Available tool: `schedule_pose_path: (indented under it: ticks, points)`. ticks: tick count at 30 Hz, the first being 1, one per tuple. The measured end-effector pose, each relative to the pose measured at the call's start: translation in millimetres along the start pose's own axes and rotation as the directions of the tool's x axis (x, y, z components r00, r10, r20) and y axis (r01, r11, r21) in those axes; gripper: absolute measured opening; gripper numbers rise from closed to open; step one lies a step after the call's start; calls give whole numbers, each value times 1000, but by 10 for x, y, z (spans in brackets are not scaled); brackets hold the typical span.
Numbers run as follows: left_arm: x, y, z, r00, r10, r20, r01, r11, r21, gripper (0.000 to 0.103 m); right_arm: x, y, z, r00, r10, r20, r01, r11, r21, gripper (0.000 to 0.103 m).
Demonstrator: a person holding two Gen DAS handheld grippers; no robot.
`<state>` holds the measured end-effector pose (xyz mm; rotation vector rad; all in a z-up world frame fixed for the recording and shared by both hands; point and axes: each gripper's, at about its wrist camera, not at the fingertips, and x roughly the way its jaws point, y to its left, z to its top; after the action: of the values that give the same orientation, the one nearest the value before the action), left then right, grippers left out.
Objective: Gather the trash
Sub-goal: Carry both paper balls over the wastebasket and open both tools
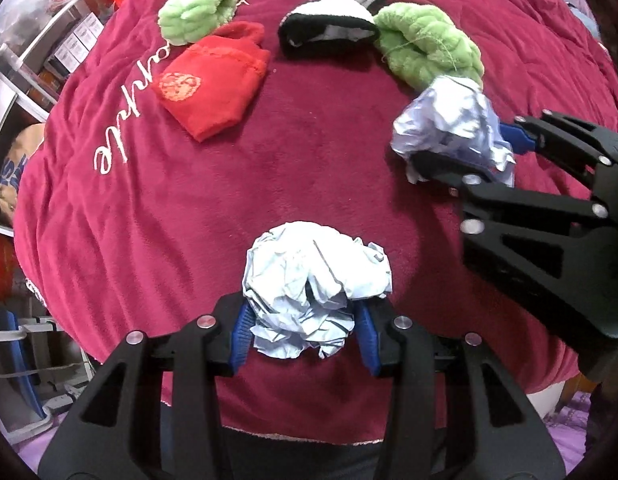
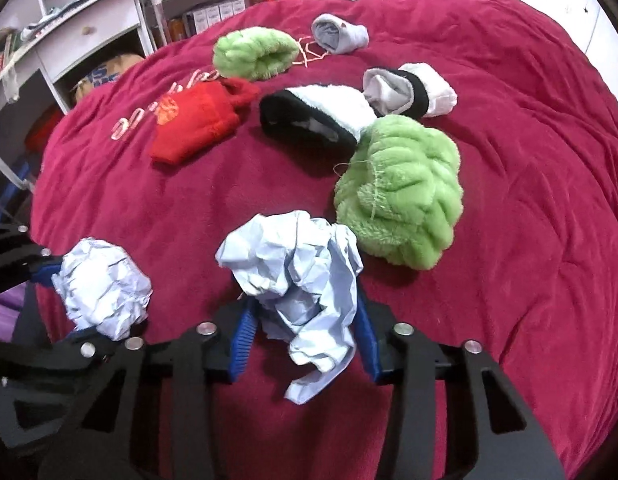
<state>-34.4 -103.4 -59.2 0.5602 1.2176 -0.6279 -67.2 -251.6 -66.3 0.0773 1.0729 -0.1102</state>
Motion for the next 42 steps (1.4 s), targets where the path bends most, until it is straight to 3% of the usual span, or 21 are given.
schedule_pose_path:
  ticks: [12,24,33,42]
  points:
    - [-378,294,-148,997,11,70,-8,999,-50,44,-375,126,-27,999,-42,1,42,998,-47,40]
    - [-547,909,-387,991,103,85,-85,978,-192,44,-405,865,272,1000,14,7,-12,982,-186,41]
    - [-648,1539,-651,984,167,69,-136,936,-326,44,-285,1500,552,997,78,-14,-78,957,-281,41]
    - [-695,2098,-1015,976,216,36,-176,871,-458,44,-224,2257,786,988,152,-13,-144,906,-399,41]
